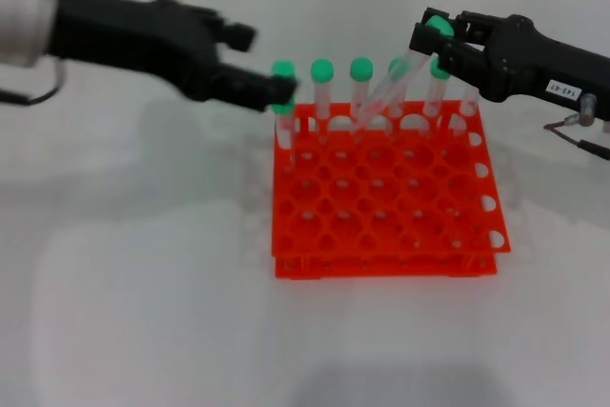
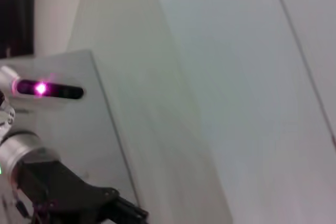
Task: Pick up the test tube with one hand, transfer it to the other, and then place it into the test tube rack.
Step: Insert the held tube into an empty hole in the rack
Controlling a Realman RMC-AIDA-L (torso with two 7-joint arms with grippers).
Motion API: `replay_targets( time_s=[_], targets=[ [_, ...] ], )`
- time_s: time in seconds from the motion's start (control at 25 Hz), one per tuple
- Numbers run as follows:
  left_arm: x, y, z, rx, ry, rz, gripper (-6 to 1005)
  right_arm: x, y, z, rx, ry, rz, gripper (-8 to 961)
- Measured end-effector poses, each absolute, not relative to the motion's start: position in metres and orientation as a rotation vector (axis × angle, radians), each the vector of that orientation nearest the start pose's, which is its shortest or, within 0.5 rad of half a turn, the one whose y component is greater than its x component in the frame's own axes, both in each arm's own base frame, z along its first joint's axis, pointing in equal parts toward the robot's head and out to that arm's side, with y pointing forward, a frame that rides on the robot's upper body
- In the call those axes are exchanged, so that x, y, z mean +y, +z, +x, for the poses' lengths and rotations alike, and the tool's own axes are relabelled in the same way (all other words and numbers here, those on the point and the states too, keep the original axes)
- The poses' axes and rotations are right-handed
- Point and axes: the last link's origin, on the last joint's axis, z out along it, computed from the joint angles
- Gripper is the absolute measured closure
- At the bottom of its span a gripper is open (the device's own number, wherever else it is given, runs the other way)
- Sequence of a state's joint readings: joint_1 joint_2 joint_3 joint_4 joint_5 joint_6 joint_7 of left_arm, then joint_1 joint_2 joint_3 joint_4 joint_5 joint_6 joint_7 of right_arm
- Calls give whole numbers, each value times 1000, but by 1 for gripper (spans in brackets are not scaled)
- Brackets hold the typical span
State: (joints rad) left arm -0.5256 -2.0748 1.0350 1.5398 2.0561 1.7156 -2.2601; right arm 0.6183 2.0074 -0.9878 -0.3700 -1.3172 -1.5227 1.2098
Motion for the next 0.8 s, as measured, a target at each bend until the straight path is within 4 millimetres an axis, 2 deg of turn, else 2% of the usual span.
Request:
replay_targets(
  time_s=[0.2,0.4,0.6,0.8],
  targets=[
    [301,99,-146,-631,-292,-2677,126,364,8,203,444,1138,-2594,694],
    [272,111,-175,-677,-338,-2589,127,373,12,190,373,1048,-2668,693],
    [248,113,-212,-692,-362,-2514,127,386,8,166,305,988,-2721,693],
    [240,102,-250,-776,-449,-2477,128,392,3,149,266,968,-2768,693]
  ],
)
